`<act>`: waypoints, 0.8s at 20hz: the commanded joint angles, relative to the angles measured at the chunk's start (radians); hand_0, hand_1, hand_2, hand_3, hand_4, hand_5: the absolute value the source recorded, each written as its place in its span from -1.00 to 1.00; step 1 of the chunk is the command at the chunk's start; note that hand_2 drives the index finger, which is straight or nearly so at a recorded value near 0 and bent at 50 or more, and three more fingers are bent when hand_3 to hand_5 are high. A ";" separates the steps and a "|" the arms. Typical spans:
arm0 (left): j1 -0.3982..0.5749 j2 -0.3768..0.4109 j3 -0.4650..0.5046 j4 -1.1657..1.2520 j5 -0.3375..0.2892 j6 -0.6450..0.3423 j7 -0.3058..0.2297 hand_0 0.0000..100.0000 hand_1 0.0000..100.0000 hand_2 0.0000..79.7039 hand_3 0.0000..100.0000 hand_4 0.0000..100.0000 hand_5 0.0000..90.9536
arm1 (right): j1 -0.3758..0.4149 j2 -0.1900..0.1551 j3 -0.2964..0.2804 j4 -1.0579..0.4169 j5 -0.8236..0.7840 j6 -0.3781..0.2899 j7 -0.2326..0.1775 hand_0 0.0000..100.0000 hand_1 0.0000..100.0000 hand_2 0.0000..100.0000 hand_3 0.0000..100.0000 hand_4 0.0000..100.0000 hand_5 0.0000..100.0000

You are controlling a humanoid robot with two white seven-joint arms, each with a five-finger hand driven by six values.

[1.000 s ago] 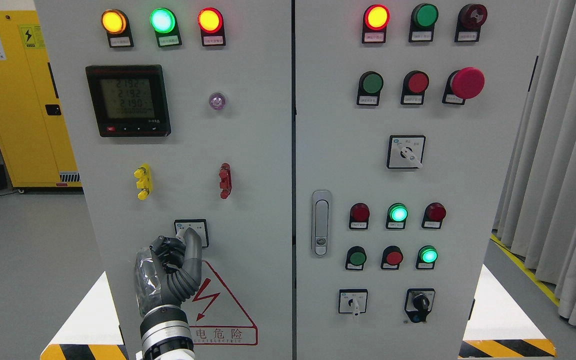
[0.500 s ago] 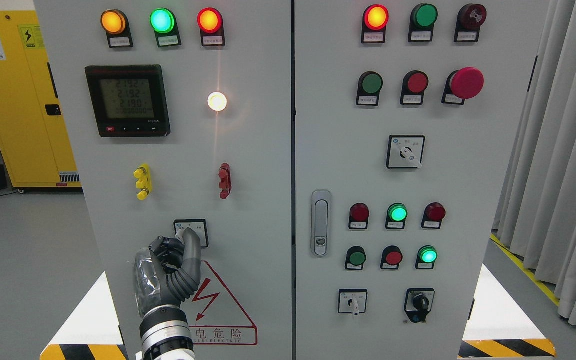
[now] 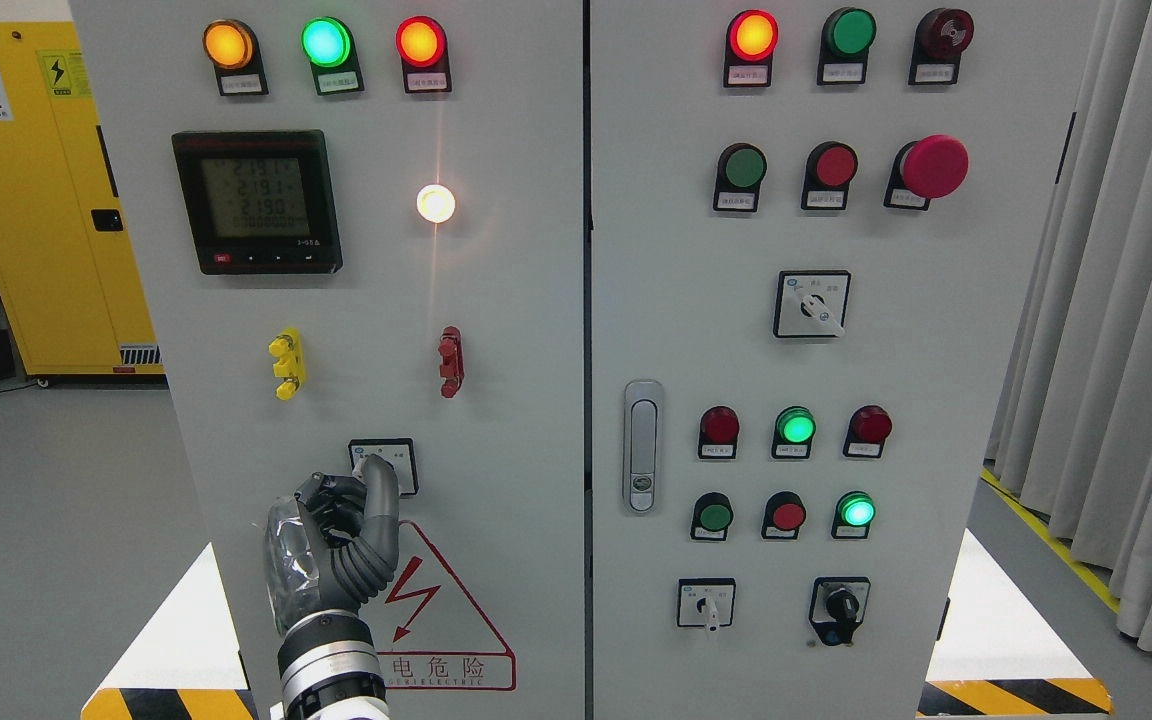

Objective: Turn on light switch 1

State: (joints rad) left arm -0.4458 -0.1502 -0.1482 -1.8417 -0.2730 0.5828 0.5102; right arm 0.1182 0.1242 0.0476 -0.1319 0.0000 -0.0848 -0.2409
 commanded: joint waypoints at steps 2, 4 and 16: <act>-0.002 0.000 -0.001 0.001 0.000 -0.004 -0.006 -0.33 0.00 0.66 0.92 0.75 0.71 | 0.001 0.000 0.000 0.000 -0.029 0.000 0.000 -1.00 0.00 -0.92 -1.00 -1.00 -1.00; -0.001 0.000 -0.001 0.001 0.000 -0.004 -0.006 -0.44 0.03 0.66 0.92 0.75 0.71 | 0.000 0.000 0.000 0.000 -0.029 0.000 0.000 -1.00 0.00 -0.92 -1.00 -1.00 -1.00; 0.010 0.003 -0.001 -0.005 0.000 -0.009 -0.006 -0.59 0.03 0.66 0.92 0.75 0.71 | 0.001 0.000 0.000 0.000 -0.029 0.000 0.002 -1.00 0.00 -0.92 -1.00 -1.00 -1.00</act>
State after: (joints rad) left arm -0.4429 -0.1496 -0.1487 -1.8419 -0.2730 0.5746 0.5051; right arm 0.1186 0.1243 0.0476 -0.1319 0.0000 -0.0848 -0.2406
